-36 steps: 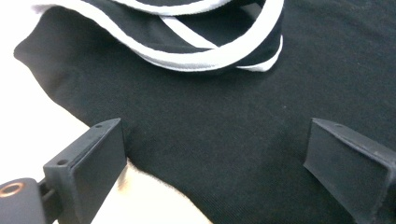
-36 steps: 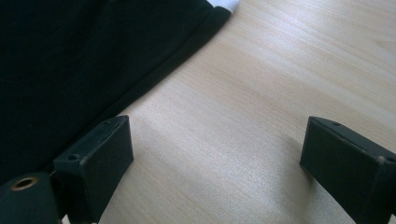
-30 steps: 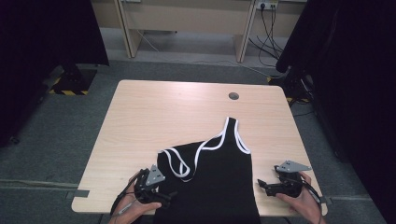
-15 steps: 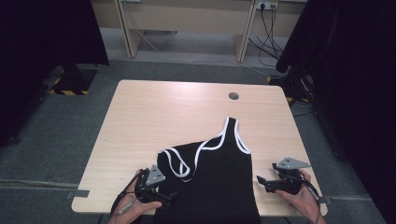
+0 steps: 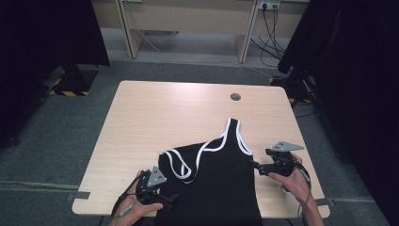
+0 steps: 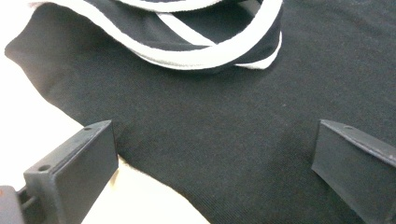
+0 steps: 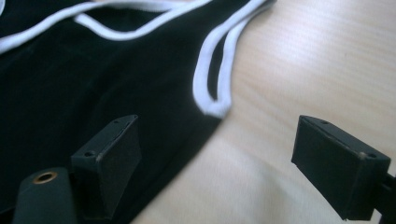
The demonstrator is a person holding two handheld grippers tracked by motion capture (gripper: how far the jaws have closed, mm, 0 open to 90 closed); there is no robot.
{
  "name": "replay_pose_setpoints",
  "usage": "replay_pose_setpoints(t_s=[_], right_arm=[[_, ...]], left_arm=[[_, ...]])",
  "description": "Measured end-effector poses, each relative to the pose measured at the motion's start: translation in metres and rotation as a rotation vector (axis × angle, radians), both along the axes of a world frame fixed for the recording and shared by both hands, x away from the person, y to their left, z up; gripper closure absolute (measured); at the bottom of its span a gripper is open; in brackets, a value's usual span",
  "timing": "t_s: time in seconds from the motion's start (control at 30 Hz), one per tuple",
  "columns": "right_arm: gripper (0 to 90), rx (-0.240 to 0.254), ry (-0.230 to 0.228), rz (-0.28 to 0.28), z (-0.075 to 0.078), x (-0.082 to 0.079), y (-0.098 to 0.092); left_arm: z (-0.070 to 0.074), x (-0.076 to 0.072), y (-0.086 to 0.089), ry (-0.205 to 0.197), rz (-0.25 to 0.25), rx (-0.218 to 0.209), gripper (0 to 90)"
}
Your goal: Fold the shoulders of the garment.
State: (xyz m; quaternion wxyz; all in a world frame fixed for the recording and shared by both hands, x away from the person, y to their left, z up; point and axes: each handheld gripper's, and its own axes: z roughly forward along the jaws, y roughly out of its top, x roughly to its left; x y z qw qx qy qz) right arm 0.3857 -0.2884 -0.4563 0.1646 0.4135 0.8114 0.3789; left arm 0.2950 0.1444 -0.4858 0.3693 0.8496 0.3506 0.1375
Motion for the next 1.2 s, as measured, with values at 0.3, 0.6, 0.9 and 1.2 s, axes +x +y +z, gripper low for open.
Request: replay_pose_setpoints(t_s=[0.3,0.6,0.9,1.2], right_arm=[[16.3,0.001,0.009,-0.001,0.0,0.038,0.021],[18.0,-0.007,0.029,0.016,0.001,0.074,0.045],[20.0,-0.028,0.048,0.014,-0.001,0.102,0.06],[22.3,-0.051,0.07,-0.022,-0.008,0.126,0.069]], left_arm=[[0.0,0.0,0.0,0.0,0.002,-0.001,0.0],[0.0,0.0,0.0,0.001,0.007,-0.001,0.0],[0.0,0.0,0.001,0.001,0.013,-0.001,0.0],[0.0,0.0,0.001,0.001,0.017,-0.002,0.0]])
